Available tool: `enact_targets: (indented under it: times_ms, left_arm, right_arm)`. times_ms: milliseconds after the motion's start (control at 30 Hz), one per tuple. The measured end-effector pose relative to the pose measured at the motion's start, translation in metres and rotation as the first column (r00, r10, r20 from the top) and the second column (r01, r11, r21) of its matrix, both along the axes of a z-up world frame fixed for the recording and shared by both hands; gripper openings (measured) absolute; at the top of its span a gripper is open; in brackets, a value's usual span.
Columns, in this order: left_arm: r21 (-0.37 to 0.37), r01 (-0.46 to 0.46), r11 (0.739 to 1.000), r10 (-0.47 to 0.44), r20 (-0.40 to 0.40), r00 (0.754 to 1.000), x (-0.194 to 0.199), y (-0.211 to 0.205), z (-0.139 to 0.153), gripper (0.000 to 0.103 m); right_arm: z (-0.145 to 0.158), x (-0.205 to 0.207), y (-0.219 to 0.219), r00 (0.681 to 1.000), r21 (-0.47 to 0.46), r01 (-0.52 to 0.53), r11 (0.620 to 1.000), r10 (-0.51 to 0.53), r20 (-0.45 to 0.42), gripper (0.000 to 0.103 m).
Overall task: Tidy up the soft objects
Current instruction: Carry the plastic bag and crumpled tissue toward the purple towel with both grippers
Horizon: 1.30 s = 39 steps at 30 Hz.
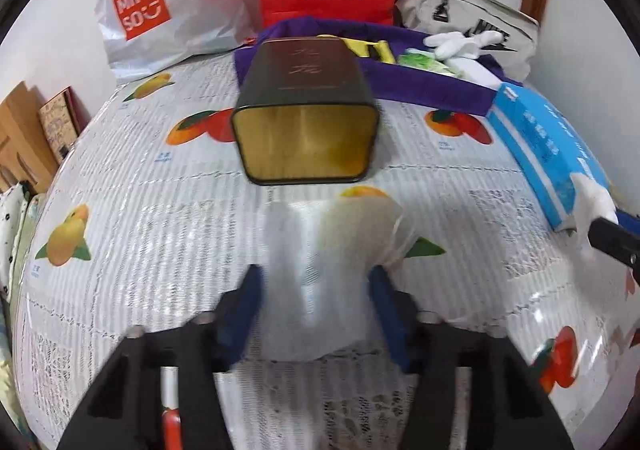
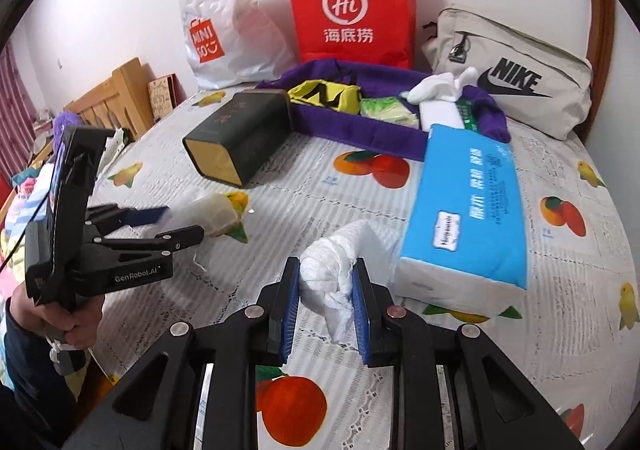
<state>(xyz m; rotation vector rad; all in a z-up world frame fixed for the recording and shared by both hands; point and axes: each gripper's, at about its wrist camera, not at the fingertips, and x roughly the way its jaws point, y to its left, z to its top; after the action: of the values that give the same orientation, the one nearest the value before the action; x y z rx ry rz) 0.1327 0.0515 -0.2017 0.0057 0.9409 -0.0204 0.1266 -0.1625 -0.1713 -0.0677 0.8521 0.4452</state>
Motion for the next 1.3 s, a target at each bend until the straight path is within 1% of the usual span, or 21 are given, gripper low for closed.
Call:
enact_targets:
  times_ms: [33,100,233,500,700,867,1067,1300]
  left_arm:
    - [-0.004,0.014,1.0,-0.014,-0.003,1.0,0.0,-0.002,0.001,0.031]
    - [-0.016,0.034,0.999,-0.034,-0.01,0.999,0.0,-0.005,0.002,0.021]
    - [-0.059,0.05,0.997,-0.051,-0.017,0.999,-0.003,-0.006,0.009,0.013]
    - [-0.162,0.074,0.984,-0.074,0.005,0.997,-0.006,-0.008,0.033,0.012]
    - [-0.154,0.079,0.985,-0.074,0.041,0.996,-0.003,-0.011,0.053,0.012]
    - [-0.13,0.059,0.99,-0.05,0.071,0.996,0.005,-0.011,0.068,0.012]
    - [-0.139,0.056,0.989,-0.043,0.091,0.995,0.021,-0.01,0.082,0.012]
    - [-0.115,0.063,0.991,-0.051,0.105,0.993,0.041,-0.014,0.096,0.012]
  right_arm:
    - [0.002,-0.001,-0.001,1.0,0.003,0.001,1.0,-0.001,0.002,0.024]
    - [0.005,-0.001,-0.004,1.0,0.009,0.001,1.0,-0.001,0.006,0.024]
    - [0.01,-0.001,-0.009,1.0,0.022,0.002,1.0,-0.003,0.007,0.024]
    - [0.023,0.005,-0.012,1.0,0.029,-0.011,1.0,0.01,0.024,0.024]
    - [0.028,0.015,-0.014,1.0,0.036,-0.012,0.999,0.011,0.024,0.024]
    - [0.032,0.026,-0.019,1.0,0.039,0.002,0.999,-0.003,0.017,0.024]
    - [0.04,0.041,-0.025,1.0,0.036,0.016,0.999,-0.017,0.023,0.024]
    - [0.05,0.066,-0.027,0.999,0.039,0.016,0.999,-0.017,0.031,0.024]
